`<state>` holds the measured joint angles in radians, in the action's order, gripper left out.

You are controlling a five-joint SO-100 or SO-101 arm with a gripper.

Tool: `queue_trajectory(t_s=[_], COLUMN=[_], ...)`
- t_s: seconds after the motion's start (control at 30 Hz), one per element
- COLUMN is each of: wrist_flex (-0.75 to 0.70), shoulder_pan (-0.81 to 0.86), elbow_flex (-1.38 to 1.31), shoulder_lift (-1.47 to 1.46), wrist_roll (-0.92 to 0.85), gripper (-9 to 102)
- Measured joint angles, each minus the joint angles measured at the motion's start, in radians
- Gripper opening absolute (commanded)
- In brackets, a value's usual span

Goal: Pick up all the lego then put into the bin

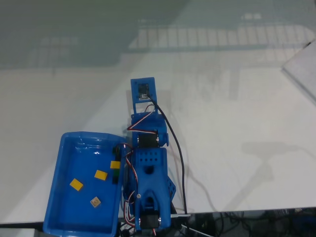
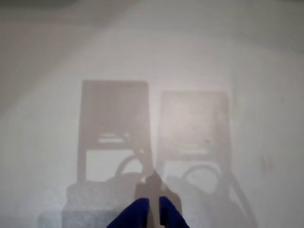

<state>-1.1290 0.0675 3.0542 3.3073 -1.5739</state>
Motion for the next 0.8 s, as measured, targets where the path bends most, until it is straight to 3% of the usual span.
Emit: queue_trajectory(t_s=[0.2,0.8], wrist_flex=[-0.133,-0.149], shoulder_pan=[0.000,0.026], elbow_flex=[0.000,0.000], shoulder_lift=[0.000,-0.005], wrist_roll=[-0.028,0.008], gripper=[0,0])
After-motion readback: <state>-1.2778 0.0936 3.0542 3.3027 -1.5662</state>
